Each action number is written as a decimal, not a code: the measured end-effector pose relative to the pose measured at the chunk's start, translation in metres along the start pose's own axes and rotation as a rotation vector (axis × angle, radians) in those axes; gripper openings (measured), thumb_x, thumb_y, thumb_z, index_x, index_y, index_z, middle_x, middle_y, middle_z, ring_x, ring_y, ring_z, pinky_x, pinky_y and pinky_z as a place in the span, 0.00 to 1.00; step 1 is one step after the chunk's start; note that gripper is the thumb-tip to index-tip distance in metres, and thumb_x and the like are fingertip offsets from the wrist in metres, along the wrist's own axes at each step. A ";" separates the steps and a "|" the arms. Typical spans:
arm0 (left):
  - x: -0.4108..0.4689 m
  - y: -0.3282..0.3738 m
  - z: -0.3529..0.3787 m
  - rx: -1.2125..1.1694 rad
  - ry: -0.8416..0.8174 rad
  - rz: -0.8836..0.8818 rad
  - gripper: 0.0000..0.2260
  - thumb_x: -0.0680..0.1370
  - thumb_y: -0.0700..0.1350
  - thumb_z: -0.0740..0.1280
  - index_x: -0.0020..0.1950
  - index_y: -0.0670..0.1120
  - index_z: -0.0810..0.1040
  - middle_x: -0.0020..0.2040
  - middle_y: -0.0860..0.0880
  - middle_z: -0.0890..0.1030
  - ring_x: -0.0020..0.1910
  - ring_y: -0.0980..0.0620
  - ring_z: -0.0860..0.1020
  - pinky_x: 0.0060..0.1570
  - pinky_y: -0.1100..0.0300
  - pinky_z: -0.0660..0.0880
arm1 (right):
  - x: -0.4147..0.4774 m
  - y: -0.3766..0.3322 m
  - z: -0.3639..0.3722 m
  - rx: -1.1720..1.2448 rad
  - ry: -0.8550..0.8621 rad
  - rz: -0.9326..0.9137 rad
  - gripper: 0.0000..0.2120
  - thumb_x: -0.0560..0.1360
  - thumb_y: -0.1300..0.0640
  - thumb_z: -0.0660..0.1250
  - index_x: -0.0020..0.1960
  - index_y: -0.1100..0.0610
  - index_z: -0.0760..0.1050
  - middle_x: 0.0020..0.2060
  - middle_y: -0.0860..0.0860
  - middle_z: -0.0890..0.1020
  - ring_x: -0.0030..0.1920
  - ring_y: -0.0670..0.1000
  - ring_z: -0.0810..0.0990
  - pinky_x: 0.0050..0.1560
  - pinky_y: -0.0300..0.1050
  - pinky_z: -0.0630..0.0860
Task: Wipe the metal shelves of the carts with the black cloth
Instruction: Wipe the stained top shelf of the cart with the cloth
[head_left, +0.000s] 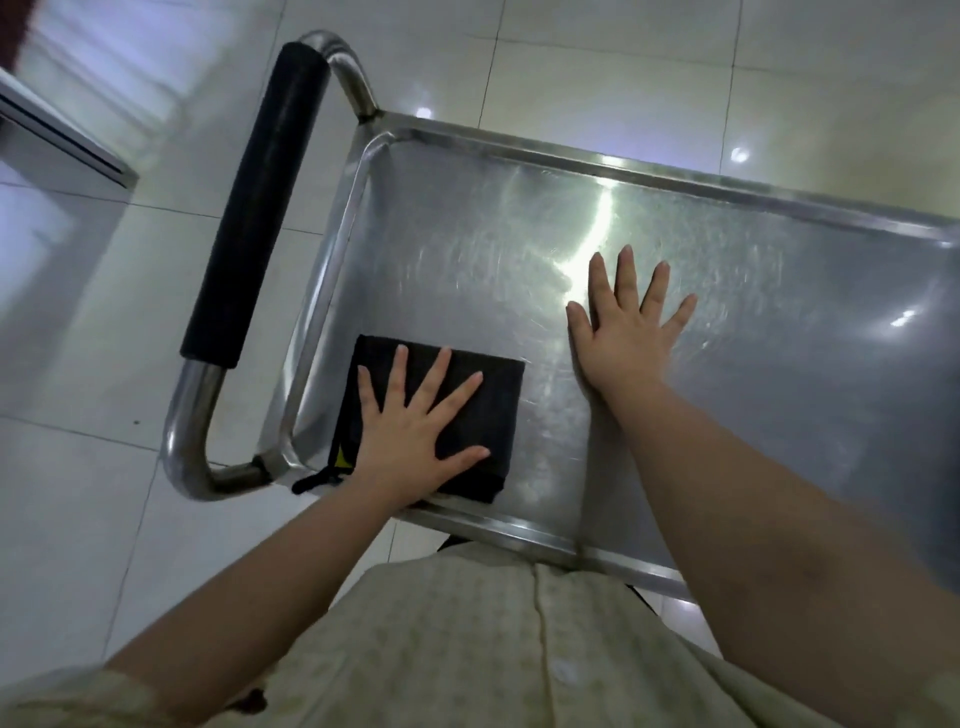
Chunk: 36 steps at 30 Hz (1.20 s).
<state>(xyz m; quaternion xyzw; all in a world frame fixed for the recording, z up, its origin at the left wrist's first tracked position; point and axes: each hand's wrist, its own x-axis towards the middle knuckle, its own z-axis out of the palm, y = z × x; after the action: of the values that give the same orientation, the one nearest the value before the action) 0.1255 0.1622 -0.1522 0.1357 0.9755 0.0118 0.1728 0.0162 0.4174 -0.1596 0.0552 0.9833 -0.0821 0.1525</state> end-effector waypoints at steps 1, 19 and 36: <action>-0.002 -0.001 0.000 -0.008 -0.003 -0.015 0.37 0.71 0.78 0.41 0.78 0.67 0.38 0.81 0.54 0.41 0.78 0.38 0.35 0.70 0.28 0.36 | -0.002 0.000 0.000 -0.020 0.002 -0.019 0.29 0.81 0.36 0.41 0.79 0.41 0.39 0.80 0.47 0.39 0.78 0.61 0.34 0.71 0.72 0.34; 0.194 -0.036 -0.083 -0.021 0.021 -0.080 0.37 0.72 0.78 0.46 0.77 0.67 0.39 0.81 0.55 0.39 0.78 0.40 0.35 0.70 0.29 0.36 | -0.035 0.011 0.018 -0.130 0.036 -0.147 0.33 0.79 0.33 0.39 0.80 0.45 0.39 0.80 0.51 0.41 0.78 0.61 0.35 0.75 0.67 0.39; 0.027 0.006 -0.005 -0.077 0.073 -0.122 0.36 0.74 0.76 0.43 0.80 0.64 0.46 0.82 0.53 0.47 0.79 0.36 0.41 0.70 0.28 0.38 | -0.033 0.009 0.013 -0.143 0.015 -0.140 0.33 0.79 0.33 0.39 0.80 0.44 0.38 0.80 0.50 0.40 0.78 0.60 0.34 0.75 0.65 0.36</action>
<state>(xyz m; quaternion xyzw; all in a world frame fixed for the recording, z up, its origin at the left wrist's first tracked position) 0.1015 0.1756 -0.1562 0.0689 0.9864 0.0437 0.1425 0.0522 0.4208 -0.1630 -0.0242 0.9893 -0.0218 0.1423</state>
